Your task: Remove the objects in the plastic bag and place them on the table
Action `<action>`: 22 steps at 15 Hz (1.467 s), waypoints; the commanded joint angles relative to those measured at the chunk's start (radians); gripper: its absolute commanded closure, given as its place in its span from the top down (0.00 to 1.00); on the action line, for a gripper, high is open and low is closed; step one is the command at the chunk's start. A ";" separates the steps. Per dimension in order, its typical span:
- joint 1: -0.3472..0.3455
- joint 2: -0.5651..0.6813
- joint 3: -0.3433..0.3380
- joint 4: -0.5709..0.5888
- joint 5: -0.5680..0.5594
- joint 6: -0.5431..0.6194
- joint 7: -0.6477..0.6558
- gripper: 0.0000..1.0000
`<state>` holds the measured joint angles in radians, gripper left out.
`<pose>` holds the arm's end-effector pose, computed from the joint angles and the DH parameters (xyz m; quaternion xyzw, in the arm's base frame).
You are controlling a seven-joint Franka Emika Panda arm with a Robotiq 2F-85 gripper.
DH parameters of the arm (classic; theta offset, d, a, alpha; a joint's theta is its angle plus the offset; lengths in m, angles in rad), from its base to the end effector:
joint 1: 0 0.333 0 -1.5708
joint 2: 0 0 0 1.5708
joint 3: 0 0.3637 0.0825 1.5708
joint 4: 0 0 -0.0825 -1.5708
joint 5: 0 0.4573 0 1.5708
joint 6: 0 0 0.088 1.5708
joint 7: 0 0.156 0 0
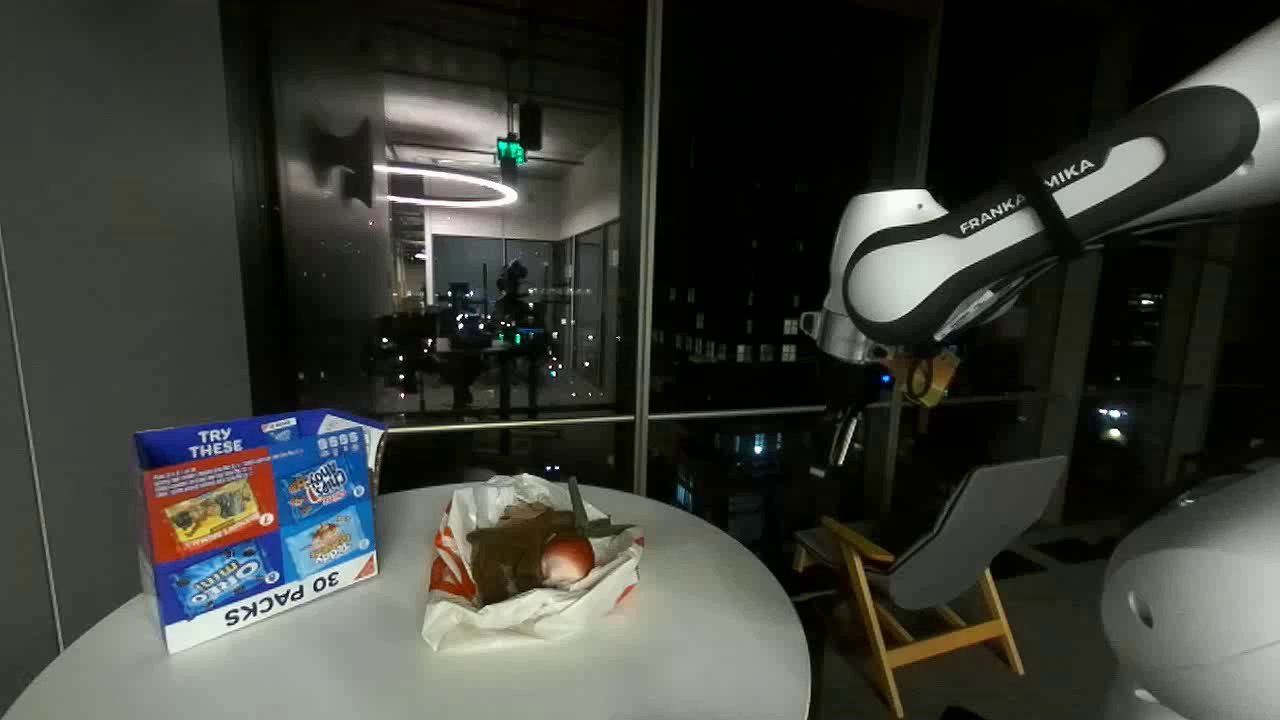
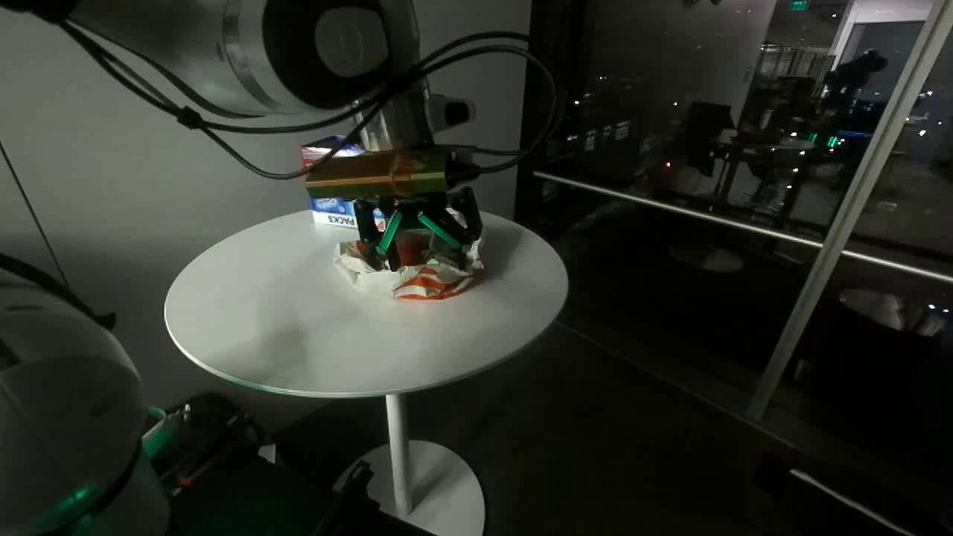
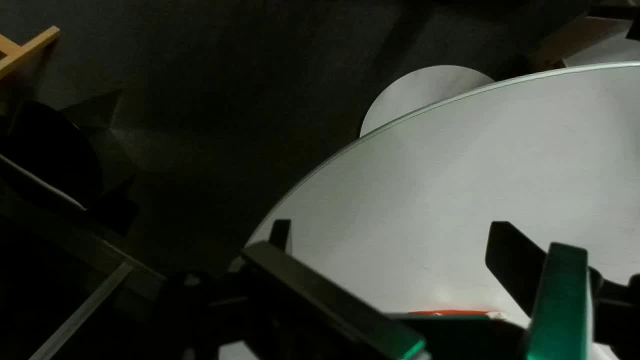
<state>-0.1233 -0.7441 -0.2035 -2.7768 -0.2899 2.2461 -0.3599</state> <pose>0.3599 -0.1291 0.3881 0.9864 0.1138 0.0835 0.0837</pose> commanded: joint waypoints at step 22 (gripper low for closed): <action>0.039 0.042 0.016 0.019 0.019 0.021 -0.008 1.00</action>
<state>-0.1224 -0.7420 -0.2026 -2.7759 -0.2899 2.2459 -0.3598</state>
